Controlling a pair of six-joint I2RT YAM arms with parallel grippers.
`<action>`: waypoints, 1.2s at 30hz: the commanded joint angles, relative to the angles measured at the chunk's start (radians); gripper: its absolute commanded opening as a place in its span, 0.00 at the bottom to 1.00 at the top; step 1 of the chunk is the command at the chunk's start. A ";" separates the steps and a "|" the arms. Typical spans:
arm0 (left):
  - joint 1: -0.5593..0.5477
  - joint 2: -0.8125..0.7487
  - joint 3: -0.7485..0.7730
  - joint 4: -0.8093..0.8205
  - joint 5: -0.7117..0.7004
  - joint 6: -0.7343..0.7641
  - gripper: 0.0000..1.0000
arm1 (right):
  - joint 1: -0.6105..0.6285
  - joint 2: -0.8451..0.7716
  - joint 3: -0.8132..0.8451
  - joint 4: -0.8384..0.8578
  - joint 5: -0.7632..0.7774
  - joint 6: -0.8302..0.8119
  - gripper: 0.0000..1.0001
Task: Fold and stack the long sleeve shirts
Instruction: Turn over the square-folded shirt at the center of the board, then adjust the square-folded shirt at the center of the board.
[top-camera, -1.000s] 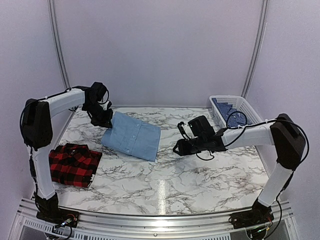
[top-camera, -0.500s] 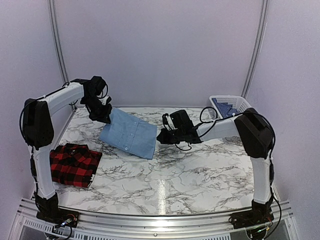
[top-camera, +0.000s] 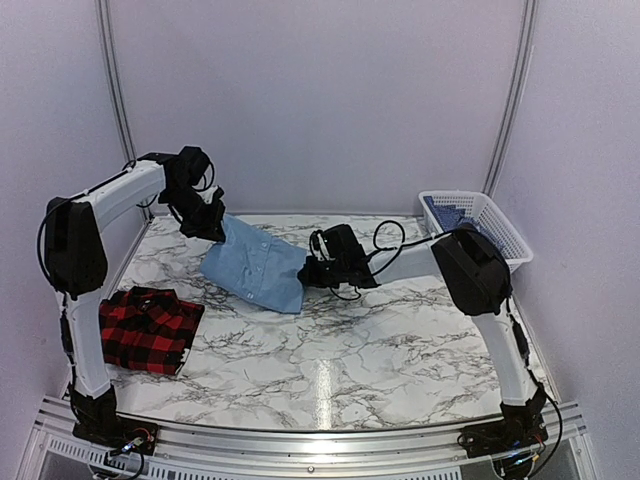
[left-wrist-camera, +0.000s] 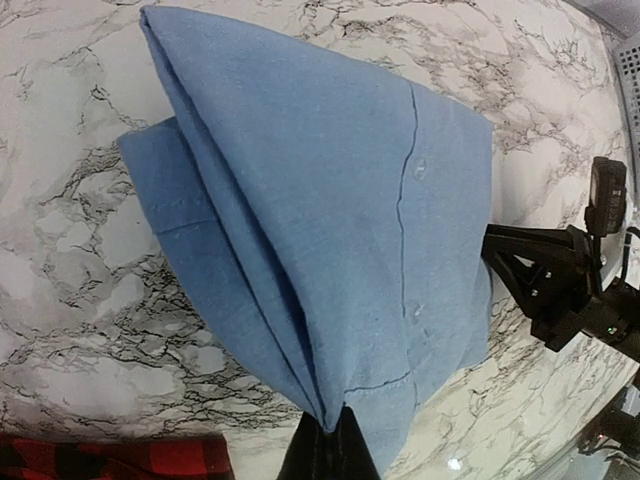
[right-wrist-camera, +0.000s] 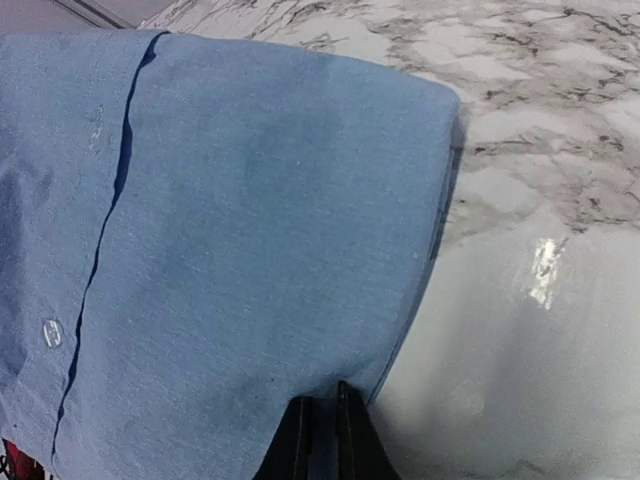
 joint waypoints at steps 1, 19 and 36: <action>0.003 -0.058 0.072 -0.020 0.093 -0.041 0.00 | 0.055 0.046 0.051 0.056 -0.050 0.086 0.08; -0.468 0.118 0.234 0.208 0.038 -0.518 0.02 | -0.090 -0.645 -0.595 0.017 -0.116 0.009 0.38; -0.600 0.150 0.254 0.359 -0.174 -0.502 0.66 | -0.157 -1.026 -0.833 -0.281 0.142 -0.067 0.55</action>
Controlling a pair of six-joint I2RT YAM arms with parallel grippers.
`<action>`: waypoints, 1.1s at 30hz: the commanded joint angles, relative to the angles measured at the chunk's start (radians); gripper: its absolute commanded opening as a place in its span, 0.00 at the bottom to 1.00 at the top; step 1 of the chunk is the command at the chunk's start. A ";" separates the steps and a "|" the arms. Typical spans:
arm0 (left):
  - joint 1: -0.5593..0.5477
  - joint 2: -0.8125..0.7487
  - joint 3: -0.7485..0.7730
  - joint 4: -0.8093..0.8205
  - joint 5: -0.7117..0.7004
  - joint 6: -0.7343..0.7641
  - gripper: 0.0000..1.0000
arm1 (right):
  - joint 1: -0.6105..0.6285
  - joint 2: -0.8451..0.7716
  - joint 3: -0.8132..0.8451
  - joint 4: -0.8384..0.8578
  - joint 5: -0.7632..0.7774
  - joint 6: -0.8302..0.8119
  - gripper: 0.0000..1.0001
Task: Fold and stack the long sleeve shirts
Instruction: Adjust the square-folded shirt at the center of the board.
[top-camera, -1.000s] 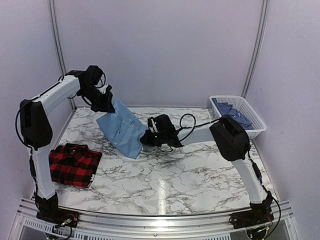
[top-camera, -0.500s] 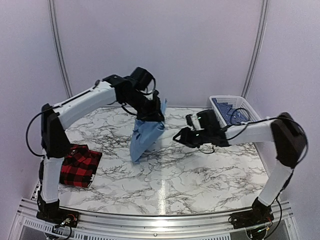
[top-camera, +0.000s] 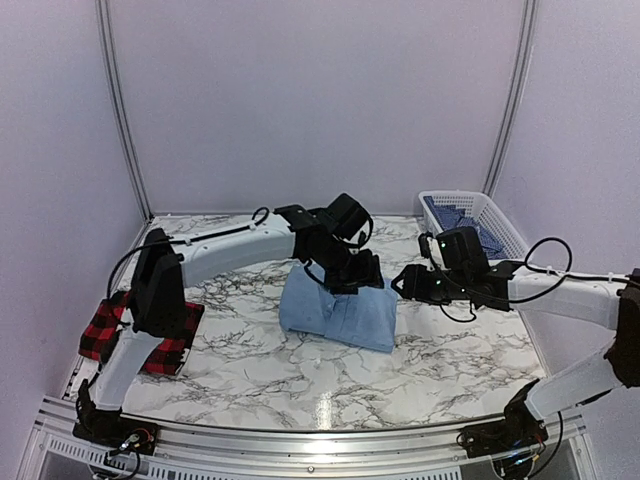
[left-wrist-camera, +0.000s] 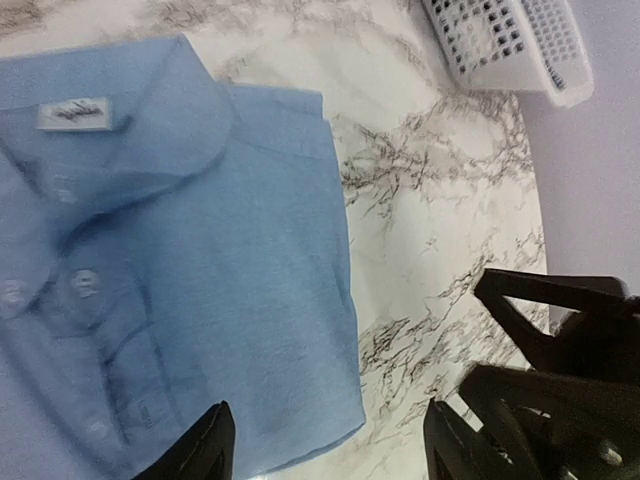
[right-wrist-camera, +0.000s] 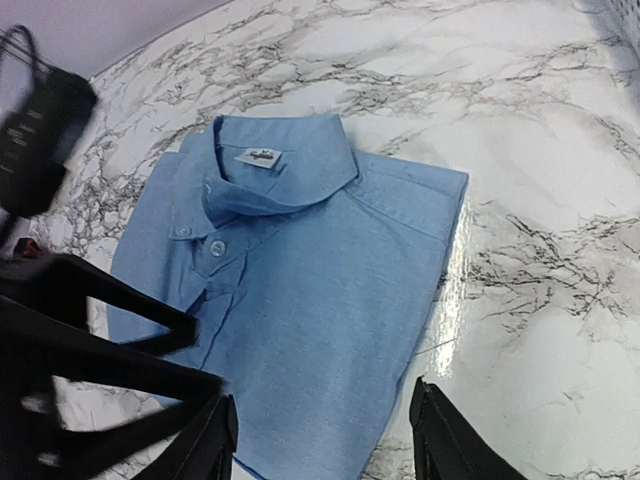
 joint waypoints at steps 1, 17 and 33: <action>0.083 -0.274 -0.165 0.075 -0.135 0.066 0.66 | -0.003 0.057 0.024 -0.005 0.019 -0.025 0.56; 0.350 -0.426 -0.729 0.251 0.118 0.347 0.65 | -0.034 0.266 0.039 0.094 -0.010 -0.072 0.57; 0.347 -0.284 -0.742 0.383 0.178 0.290 0.58 | -0.048 0.378 0.058 0.153 -0.027 -0.054 0.52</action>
